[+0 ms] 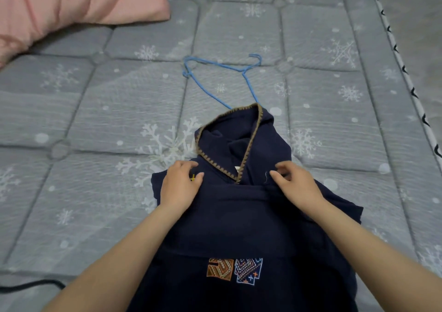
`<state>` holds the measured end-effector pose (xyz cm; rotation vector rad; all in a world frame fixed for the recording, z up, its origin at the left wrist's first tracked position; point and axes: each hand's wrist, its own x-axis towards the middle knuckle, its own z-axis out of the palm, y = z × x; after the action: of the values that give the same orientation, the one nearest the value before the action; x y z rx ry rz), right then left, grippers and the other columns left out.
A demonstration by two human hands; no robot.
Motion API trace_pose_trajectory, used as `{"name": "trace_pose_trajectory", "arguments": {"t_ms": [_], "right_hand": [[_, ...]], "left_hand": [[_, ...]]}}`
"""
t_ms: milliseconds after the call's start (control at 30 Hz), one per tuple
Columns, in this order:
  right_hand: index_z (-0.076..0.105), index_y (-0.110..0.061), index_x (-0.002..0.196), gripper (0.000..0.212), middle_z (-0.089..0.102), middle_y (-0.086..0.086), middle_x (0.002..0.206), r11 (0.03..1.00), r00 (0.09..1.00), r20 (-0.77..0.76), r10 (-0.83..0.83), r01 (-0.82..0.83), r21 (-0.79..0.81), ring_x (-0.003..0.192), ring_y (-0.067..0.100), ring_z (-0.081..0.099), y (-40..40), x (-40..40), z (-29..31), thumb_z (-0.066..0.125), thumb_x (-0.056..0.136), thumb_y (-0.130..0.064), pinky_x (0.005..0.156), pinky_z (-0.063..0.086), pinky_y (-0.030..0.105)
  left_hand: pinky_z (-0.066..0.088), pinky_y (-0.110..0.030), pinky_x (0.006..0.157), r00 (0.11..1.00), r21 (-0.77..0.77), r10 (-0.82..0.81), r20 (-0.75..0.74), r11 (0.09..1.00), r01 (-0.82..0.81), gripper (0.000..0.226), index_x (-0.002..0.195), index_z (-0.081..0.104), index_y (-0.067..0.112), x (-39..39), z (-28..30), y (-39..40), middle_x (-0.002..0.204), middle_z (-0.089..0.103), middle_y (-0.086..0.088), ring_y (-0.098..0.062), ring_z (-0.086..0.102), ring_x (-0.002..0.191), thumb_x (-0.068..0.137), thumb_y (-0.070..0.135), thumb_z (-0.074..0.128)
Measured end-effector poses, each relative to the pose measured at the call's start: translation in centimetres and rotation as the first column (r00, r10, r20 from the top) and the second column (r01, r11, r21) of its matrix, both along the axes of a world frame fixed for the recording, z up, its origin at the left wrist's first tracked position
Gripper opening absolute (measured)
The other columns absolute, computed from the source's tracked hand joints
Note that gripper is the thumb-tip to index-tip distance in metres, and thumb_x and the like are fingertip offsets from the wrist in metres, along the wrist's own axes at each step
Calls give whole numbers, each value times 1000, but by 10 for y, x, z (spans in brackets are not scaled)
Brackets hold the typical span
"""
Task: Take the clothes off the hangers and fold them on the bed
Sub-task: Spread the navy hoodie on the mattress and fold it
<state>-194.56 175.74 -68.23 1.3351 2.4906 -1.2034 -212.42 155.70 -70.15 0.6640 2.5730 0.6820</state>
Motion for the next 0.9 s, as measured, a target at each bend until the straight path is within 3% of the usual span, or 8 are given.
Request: {"name": "trace_pose_trajectory", "arguments": {"t_ms": [300, 433, 600, 767, 833, 900], "right_hand": [[51, -32, 130, 38, 41, -6, 134, 985, 978, -167, -127, 105, -134, 111, 11, 48, 7, -79, -5, 56, 92, -31, 93, 37, 23], [48, -21, 134, 43, 39, -8, 136, 985, 982, -139, -131, 113, -130, 117, 11, 48, 12, -97, -14, 55, 93, -32, 99, 37, 26], [52, -16, 130, 40, 47, -8, 131, 985, 978, -152, -145, 129, -112, 118, 12, 50, 16, -106, -22, 56, 92, -27, 101, 39, 27], [60, -17, 118, 28, 56, -7, 119, 989, 974, -178, -139, 126, -81, 107, 8, 55, 20, -111, -23, 58, 91, -24, 96, 43, 25], [65, -17, 104, 15, 60, -3, 111, 980, 956, -218, -196, 183, -77, 95, 5, 59, 23, -114, -23, 59, 90, -20, 86, 43, 16], [65, -19, 93, 8, 62, 0, 104, 969, 935, -256, -245, 239, -56, 85, -2, 57, 28, -118, -21, 58, 91, -15, 78, 39, 6]], "left_hand": [[39, -24, 94, 936, 137, 183, 299, 963, -232, 55, 129, 51, 12, -66, -9, 47, 124, 56, -2, -19, 53, 116, 83, 37, 69], [40, -23, 76, 875, 96, 262, 407, 940, -326, 49, 110, 55, 13, -79, -15, 74, 96, 57, 5, -14, 57, 91, 76, 44, 73], [31, -22, 52, 901, 57, 283, 329, 946, -319, 41, 89, 43, 13, -85, -22, 93, 76, 46, 6, -10, 46, 66, 75, 34, 75], [31, -22, 49, 929, 142, 254, 271, 944, -299, 16, 79, 42, 12, -93, -18, 106, 70, 45, 3, -8, 41, 59, 85, 15, 57], [34, -19, 49, 898, 267, 347, 272, 869, -417, 16, 77, 41, 14, -96, -8, 113, 67, 45, 4, -7, 42, 57, 87, 14, 54], [34, -11, 47, 831, 413, 448, 329, 724, -553, 11, 81, 44, 12, -92, 6, 122, 62, 46, 7, -4, 43, 53, 86, 12, 54]]}}
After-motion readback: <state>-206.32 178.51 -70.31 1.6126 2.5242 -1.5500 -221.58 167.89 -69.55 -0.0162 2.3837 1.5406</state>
